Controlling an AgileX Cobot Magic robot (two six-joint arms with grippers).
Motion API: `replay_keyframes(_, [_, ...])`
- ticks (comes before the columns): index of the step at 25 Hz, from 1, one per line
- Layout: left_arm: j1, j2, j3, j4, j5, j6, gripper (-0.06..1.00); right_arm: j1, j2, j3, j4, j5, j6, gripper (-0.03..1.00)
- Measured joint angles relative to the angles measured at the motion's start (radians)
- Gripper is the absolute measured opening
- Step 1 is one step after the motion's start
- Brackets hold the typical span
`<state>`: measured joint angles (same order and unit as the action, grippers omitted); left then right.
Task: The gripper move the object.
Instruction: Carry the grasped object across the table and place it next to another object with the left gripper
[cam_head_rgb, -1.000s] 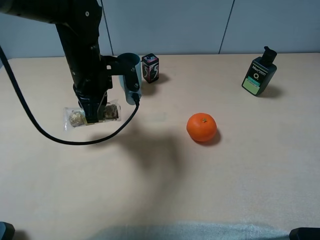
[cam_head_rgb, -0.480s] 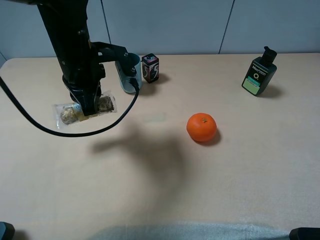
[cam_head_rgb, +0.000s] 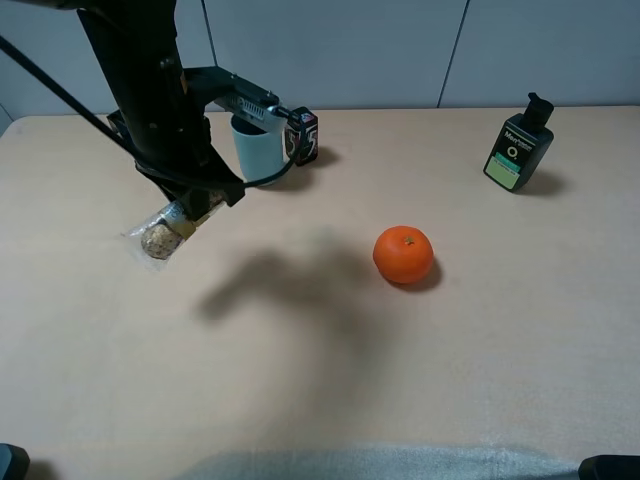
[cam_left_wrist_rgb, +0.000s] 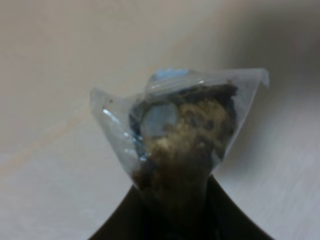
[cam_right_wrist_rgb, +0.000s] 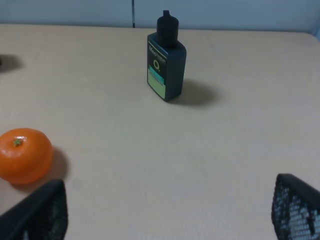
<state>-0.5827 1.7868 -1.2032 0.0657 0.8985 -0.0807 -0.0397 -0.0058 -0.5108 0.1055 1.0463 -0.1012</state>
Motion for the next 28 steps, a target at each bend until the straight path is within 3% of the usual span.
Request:
replay_keyframes(7, [0.0, 0.0, 0.0, 0.002, -0.073, -0.239, 0.2, 0.0, 0.0, 0.0, 0.0, 0.0, 0.0, 0.62])
replay_keyframes(14, [0.015, 0.0, 0.0, 0.073, -0.039, -0.404, 0.2, 0.0, 0.0, 0.0, 0.0, 0.0, 0.0, 0.62])
replay_keyframes(22, [0.076, 0.001, 0.0, 0.162, -0.005, -0.432, 0.2, 0.0, 0.0, 0.0, 0.0, 0.0, 0.0, 0.62])
replay_keyframes(28, [0.144, 0.003, 0.0, 0.176, -0.085, -0.404, 0.2, 0.0, 0.0, 0.0, 0.0, 0.0, 0.0, 0.62])
